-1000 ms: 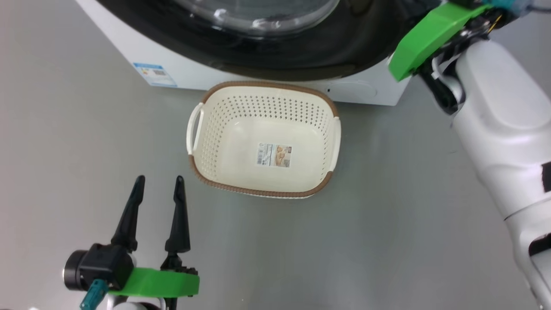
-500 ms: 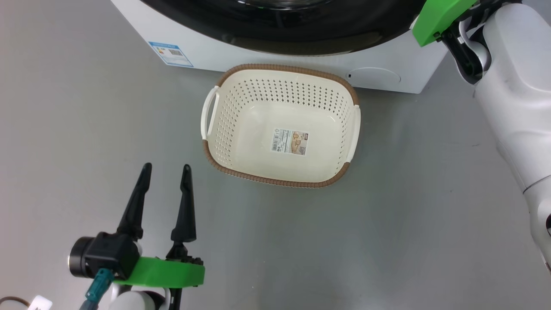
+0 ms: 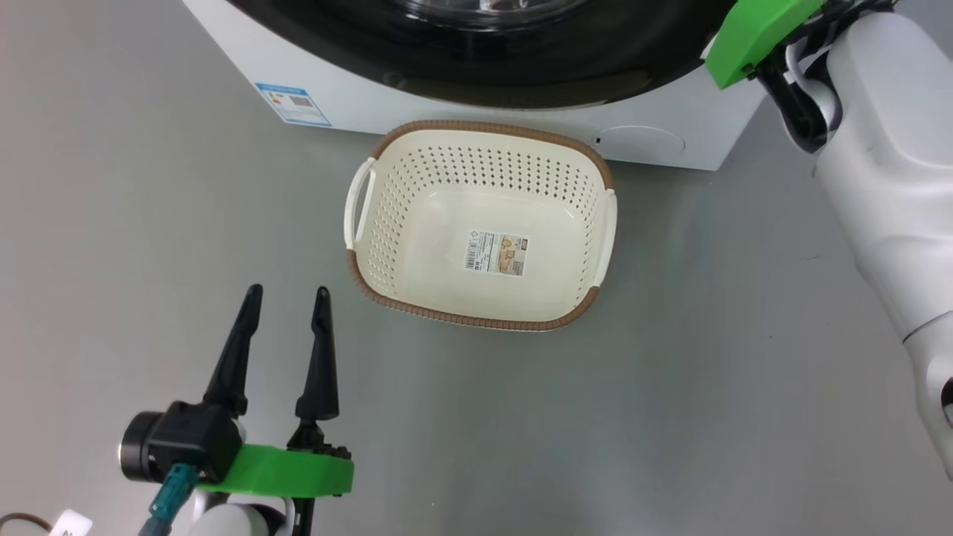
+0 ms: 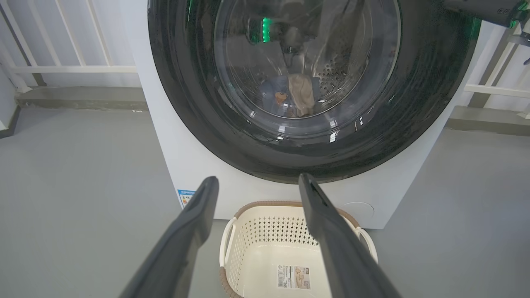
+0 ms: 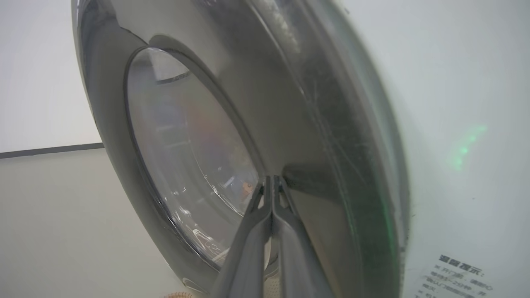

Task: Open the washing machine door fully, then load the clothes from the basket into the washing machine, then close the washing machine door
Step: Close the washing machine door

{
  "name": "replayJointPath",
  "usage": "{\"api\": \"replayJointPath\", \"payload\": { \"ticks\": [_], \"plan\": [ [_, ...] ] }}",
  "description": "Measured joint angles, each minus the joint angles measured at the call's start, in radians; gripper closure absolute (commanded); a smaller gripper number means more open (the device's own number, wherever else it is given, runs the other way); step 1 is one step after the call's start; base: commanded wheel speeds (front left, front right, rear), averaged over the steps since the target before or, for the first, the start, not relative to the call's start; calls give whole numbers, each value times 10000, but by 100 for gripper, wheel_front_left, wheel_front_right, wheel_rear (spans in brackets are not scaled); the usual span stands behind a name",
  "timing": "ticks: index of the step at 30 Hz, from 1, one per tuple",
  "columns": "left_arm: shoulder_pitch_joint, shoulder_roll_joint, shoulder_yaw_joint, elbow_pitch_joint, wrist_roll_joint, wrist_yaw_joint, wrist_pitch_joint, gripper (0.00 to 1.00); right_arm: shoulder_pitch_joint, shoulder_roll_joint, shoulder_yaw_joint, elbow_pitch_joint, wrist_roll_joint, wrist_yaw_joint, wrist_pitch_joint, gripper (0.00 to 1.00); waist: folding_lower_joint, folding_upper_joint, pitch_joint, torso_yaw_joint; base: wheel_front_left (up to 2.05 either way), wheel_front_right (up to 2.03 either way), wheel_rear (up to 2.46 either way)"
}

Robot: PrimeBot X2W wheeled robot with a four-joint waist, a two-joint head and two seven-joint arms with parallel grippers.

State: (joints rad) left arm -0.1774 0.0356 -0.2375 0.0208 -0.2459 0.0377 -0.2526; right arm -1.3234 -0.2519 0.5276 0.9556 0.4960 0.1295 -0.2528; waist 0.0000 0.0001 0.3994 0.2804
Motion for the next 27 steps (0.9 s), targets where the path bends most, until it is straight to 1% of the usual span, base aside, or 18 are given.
{"api": "replayJointPath", "payload": {
  "ticks": [6, 11, 15, 21, 22, 23, 24, 25, 27],
  "plan": [
    [1, -4, 59, 33, 19, 2, 0, 0, 928, -27, 186, -652, 134, -2, -15, 100, 0, 0, -90, -193, 0, 0, 0],
    [2, -6, 184, 33, 111, 2, 0, 0, 1816, -134, 130, -1478, 194, -2, -17, 100, 0, 0, -185, -395, 0, 0, 0],
    [9, -8, 313, 38, 165, -2, 0, 0, 2725, -245, -94, -2349, 207, -2, -17, 100, 0, 0, -329, -607, 0, 0, 0],
    [83, -6, 495, 171, 228, -171, 0, 0, 4546, -345, -838, -3777, 153, -2, -17, 100, 0, 0, -730, -939, 0, 0, 0],
    [122, -6, 529, 205, 245, -174, 0, 0, 4860, -347, -970, -3998, 119, -2, -17, 83, 0, 0, -812, -994, 0, 0, 0],
    [153, -6, 560, 247, 247, -244, 0, 0, 5177, -345, -1101, -4213, 71, -2, -17, 53, 0, 0, -897, -1052, 0, 0, 0],
    [199, -2, 589, 270, 249, -259, 0, 0, 5499, -334, -1246, -4426, 50, -2, -17, 16, 1, 0, -984, -1112, 0, 0, 0],
    [265, -2, 617, 301, 249, -263, 0, 0, 5790, -326, -1356, -4585, -2, -2, -17, 0, 0, 0, -1071, -1173, 0, 0, 0],
    [383, 13, 677, 380, 249, -345, 0, 0, 6338, -274, -1582, -4840, -115, -2, -17, 0, 0, 0, -1245, -1299, 0, 0, 0]
  ]
}}
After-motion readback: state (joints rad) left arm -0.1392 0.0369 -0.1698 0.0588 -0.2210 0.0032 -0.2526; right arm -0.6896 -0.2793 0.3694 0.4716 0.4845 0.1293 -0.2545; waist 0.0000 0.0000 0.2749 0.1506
